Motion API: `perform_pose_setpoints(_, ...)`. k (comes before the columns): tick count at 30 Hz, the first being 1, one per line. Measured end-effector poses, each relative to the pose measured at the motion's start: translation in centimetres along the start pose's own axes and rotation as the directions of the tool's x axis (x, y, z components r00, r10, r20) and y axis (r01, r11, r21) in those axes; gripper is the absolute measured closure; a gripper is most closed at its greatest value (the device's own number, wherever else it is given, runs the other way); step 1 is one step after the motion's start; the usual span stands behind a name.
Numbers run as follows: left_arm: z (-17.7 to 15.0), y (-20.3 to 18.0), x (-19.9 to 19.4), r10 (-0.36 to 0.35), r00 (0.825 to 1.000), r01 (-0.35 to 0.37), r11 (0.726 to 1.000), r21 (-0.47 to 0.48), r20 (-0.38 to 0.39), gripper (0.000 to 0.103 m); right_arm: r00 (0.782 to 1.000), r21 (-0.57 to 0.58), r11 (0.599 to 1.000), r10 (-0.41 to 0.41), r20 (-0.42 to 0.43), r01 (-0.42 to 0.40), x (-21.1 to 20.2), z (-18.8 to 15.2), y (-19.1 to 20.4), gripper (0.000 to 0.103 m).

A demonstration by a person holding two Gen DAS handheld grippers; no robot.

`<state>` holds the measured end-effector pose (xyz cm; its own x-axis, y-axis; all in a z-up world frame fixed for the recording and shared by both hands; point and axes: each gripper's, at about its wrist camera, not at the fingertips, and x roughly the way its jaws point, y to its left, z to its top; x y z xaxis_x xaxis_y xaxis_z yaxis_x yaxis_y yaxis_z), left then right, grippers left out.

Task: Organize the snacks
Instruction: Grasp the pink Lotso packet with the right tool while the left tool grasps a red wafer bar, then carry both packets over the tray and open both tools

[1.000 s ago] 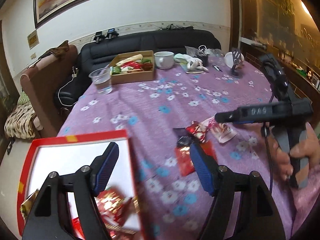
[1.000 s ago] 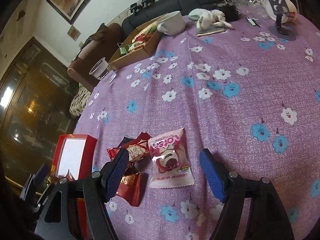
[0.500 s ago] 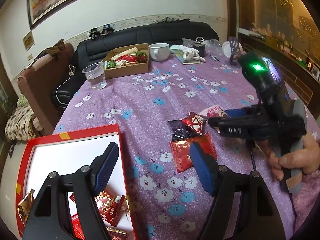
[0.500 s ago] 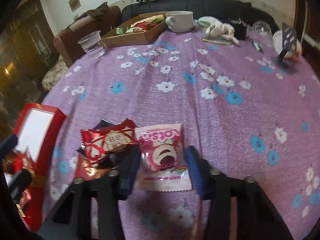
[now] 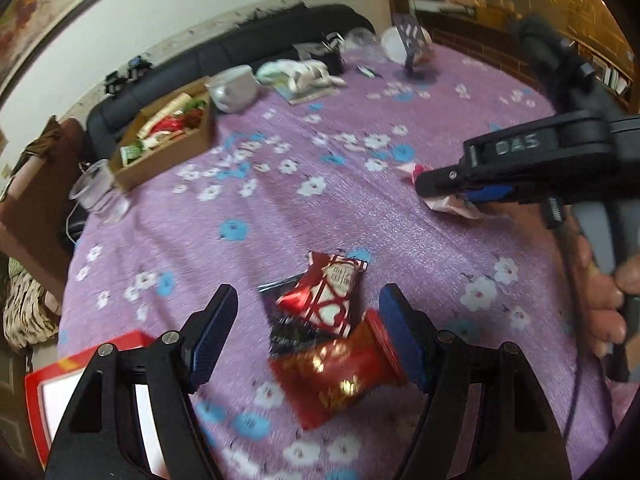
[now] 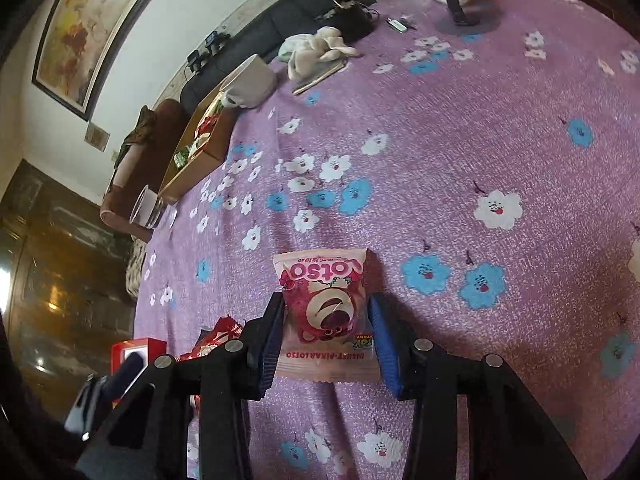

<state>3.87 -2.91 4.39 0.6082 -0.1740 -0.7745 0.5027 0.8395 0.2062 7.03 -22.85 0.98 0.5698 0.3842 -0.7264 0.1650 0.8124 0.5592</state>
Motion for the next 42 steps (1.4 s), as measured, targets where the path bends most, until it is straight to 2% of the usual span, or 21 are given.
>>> perform_pose_setpoints(6, 0.5, -0.5, 2.2, -0.032, 0.998, 0.034, 0.998, 0.044, -0.06, 0.031, 0.999, 0.006, 1.0, 0.025, -0.02, -0.025, 0.4, -0.3, 0.2, 0.06)
perform_pose_setpoints(7, 0.5, -0.4, 2.4, -0.047, 0.997, 0.049, 0.998, 0.032, -0.065, 0.041, 0.999, 0.008, 1.0, 0.025, -0.022, -0.025, 0.4, -0.2, 0.3, 0.06)
perform_pose_setpoints(8, 0.5, -0.3, 2.7, -0.065, 0.995, 0.066, 0.998, 0.019, -0.074, 0.057, 0.999, 0.006, 1.0, 0.023, -0.021, -0.023, 0.5, -0.3, 0.3, 0.06)
perform_pose_setpoints(9, 0.4, -0.3, 3.0, -0.08, 0.993, 0.081, 0.997, 0.009, -0.088, 0.063, 1.0, 0.003, 1.0, 0.02, -0.021, -0.02, 0.5, -0.4, 0.4, 0.06)
perform_pose_setpoints(14, -0.1, -0.4, 2.7, -0.104, 0.993, 0.103, 0.995, -0.014, -0.063, 0.07, 1.0, 0.003, 1.0, 0.02, -0.02, -0.02, 0.6, -0.4, 0.4, 0.059)
perform_pose_setpoints(17, -0.4, -0.2, 1.8, -0.114, 0.993, 0.113, 0.992, -0.052, -0.021, 0.076, 0.999, 0.002, 1.0, 0.027, -0.023, -0.027, 0.6, -0.4, 0.5, 0.059)
perform_pose_setpoints(22, -1.0, -0.5, 0.3, -0.094, 0.995, 0.096, 0.993, -0.074, 0.024, 0.077, 0.996, -0.003, 0.997, 0.081, -0.045, -0.082, 0.5, -0.7, 1.0, 0.059)
perform_pose_setpoints(25, -1.2, -0.9, 0.9, -0.103, 0.995, 0.102, 0.994, -0.05, -0.012, 0.077, 0.996, -0.012, 0.997, 0.081, -0.045, -0.082, 0.5, -0.9, 1.4, 0.06)
perform_pose_setpoints(28, -0.7, -1.2, 1.5, -0.061, 0.998, 0.06, 0.998, -0.012, -0.023, 0.075, 0.996, -0.008, 0.997, 0.071, -0.059, -0.071, 0.9, -1.1, 1.4, 0.06)
perform_pose_setpoints(31, -0.2, -1.1, 2.8, -0.045, 0.996, 0.043, 0.999, -0.023, -0.078, 0.061, 0.996, -0.001, 0.998, 0.063, -0.061, -0.063, 1.0, -1.0, 1.2, 0.059)
perform_pose_setpoints(34, -0.1, -1.0, 3.1, -0.051, 0.997, 0.048, 0.998, -0.045, -0.061, 0.063, 0.996, -0.002, 0.998, 0.062, -0.06, -0.062, 1.0, -0.9, 1.2, 0.06)
perform_pose_setpoints(35, -0.1, -0.8, 3.1, -0.065, 0.996, 0.061, 0.996, -0.063, -0.056, 0.07, 0.996, -0.002, 0.998, 0.063, -0.061, -0.063, 1.0, -0.9, 1.2, 0.059)
perform_pose_setpoints(36, -0.2, -0.5, 3.1, -0.079, 0.996, 0.074, 0.993, -0.089, -0.048, 0.072, 0.996, -0.002, 0.998, 0.063, -0.061, -0.063, 1.0, -1.0, 1.2, 0.06)
perform_pose_setpoints(42, -0.8, 0.1, 1.7, -0.047, 0.999, 0.047, 0.991, -0.123, 0.009, 0.076, 0.995, -0.008, 0.997, 0.077, -0.058, -0.077, 0.8, -1.0, 1.4, 0.059)
